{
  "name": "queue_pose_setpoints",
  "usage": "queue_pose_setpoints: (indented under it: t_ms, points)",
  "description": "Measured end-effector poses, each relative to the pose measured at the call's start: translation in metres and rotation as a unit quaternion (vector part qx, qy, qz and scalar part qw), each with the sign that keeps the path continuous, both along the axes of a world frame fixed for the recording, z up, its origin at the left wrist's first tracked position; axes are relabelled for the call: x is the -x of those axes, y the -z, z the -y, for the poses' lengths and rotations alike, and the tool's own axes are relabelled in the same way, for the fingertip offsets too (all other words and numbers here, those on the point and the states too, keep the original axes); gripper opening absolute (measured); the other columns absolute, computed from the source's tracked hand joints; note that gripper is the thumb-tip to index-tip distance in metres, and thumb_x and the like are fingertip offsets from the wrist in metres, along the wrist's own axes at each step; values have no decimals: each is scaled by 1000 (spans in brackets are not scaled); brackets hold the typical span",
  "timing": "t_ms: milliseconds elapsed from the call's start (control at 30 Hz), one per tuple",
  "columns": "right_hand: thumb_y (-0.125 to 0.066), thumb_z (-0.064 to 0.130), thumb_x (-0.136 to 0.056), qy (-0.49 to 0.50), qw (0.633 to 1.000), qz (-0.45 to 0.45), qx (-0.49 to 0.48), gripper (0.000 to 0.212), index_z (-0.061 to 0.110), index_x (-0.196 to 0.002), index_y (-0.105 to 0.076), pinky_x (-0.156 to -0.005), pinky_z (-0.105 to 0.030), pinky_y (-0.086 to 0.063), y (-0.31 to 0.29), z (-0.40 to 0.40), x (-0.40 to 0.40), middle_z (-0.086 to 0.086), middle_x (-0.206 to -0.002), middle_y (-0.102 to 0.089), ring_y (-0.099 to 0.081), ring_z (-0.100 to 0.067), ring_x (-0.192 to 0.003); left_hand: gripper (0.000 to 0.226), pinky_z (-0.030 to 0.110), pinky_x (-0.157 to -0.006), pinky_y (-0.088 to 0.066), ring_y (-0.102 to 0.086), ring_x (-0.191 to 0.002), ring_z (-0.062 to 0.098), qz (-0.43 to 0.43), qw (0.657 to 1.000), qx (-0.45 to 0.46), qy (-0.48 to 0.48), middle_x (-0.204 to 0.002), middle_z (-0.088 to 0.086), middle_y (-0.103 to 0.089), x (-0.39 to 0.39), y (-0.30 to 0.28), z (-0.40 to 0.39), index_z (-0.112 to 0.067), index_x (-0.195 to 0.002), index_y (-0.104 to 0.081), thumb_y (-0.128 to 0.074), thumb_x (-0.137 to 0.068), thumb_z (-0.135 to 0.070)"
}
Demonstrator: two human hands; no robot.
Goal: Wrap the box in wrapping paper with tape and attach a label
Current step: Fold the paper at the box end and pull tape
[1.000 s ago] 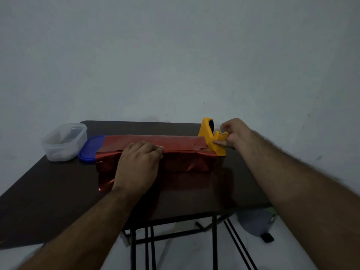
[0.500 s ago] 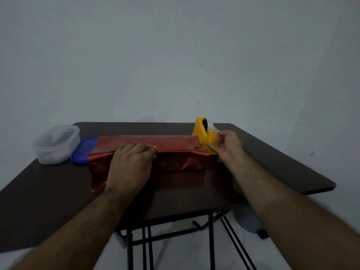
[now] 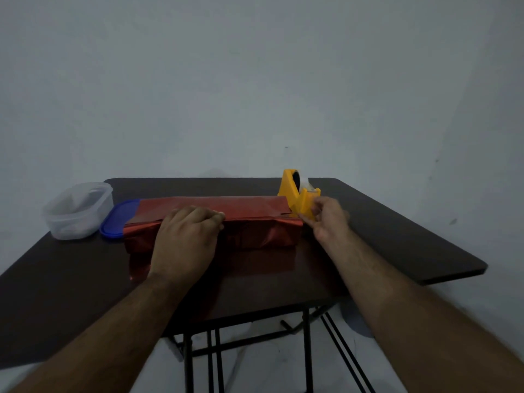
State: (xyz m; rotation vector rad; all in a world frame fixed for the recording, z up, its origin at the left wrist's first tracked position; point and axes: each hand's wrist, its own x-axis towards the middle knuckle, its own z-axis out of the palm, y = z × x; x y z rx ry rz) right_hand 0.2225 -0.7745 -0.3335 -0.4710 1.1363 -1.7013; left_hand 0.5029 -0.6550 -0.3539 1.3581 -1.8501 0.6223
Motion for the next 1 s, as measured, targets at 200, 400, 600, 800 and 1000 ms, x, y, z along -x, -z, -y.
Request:
queue_pose_setpoints:
  t_ms: [200,400,600,800,1000]
  points:
    - [-71,0,-91,10,998,-55,-18,26,1,-116,-62,-58,-43,-59,1,-6,-5,-13,-104,-64,-66,-26,-98,29,47,-94,-51,-69,-103,30,-3,1000,1,-1,-108,3,-77,1,-1,-2,-15,-118,-79,-79,-90,-16]
    - [-70,-4,-86,19,991,-120,-63,34,-4,-119,-64,-69,-43,-66,4,-3,-4,-15,-106,-68,-72,-31,-92,27,46,-94,-50,-68,-104,30,-2,1000,0,-1,-109,3,-77,0,0,1,-15,-119,-79,-77,-91,-17]
    - [-80,14,-88,49,985,-167,-18,29,4,-114,-73,-90,-42,-58,12,-19,-10,-8,-109,-73,-68,-24,-101,27,45,-93,-50,-67,-104,30,0,1000,-4,-5,-109,2,-77,-1,1,2,-16,-119,-79,-76,-92,-18]
    - [-79,12,-91,22,980,-180,85,10,18,-84,-74,-81,-29,-51,-5,-54,-25,2,-98,-75,-67,-17,-100,26,45,-99,-45,-65,-110,26,-7,1000,-5,-9,-114,0,-76,1,0,1,-18,-121,-78,-71,-96,-21]
    - [-84,17,-79,-90,972,-158,152,7,12,-77,-80,-74,-28,-52,-39,-93,-64,4,-71,-72,-66,-16,-75,27,48,-109,-38,-55,-130,36,-41,999,-30,-15,-136,9,-66,1,-2,0,-24,-119,-79,-75,-92,-27]
